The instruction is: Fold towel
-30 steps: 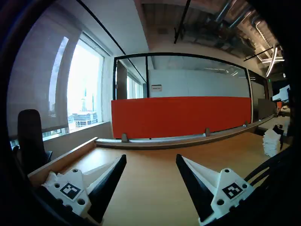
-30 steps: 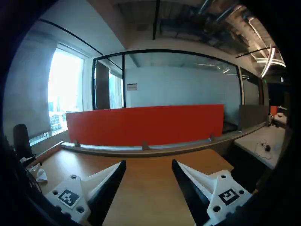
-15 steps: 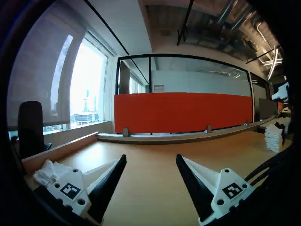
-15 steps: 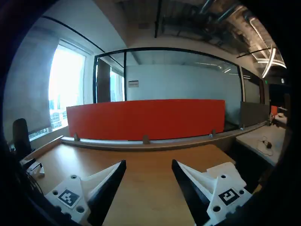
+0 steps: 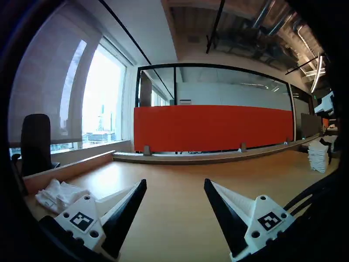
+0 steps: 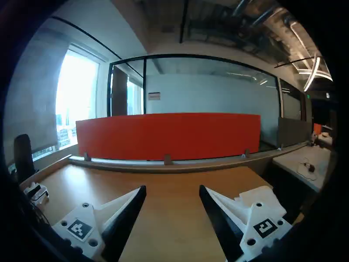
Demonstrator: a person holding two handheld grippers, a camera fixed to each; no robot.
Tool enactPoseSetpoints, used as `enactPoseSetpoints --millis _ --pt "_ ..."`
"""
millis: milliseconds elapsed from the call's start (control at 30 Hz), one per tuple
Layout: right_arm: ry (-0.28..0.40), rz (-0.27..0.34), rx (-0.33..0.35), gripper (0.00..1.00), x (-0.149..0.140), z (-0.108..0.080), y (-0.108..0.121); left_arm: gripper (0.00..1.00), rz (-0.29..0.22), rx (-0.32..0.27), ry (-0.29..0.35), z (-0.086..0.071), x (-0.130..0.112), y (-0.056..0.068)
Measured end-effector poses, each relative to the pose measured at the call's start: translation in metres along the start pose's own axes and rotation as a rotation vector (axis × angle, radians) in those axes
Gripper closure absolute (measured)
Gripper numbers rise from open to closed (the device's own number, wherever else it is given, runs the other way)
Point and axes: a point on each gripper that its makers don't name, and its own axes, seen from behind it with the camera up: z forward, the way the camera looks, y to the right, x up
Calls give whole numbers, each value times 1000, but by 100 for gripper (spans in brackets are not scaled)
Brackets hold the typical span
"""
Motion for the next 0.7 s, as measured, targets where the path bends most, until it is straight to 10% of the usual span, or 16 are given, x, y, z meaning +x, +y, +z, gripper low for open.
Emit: enactPoseSetpoints --millis 700 --pt "-12 0 -6 6 -8 -4 7 2 -7 -18 -14 4 -13 1"
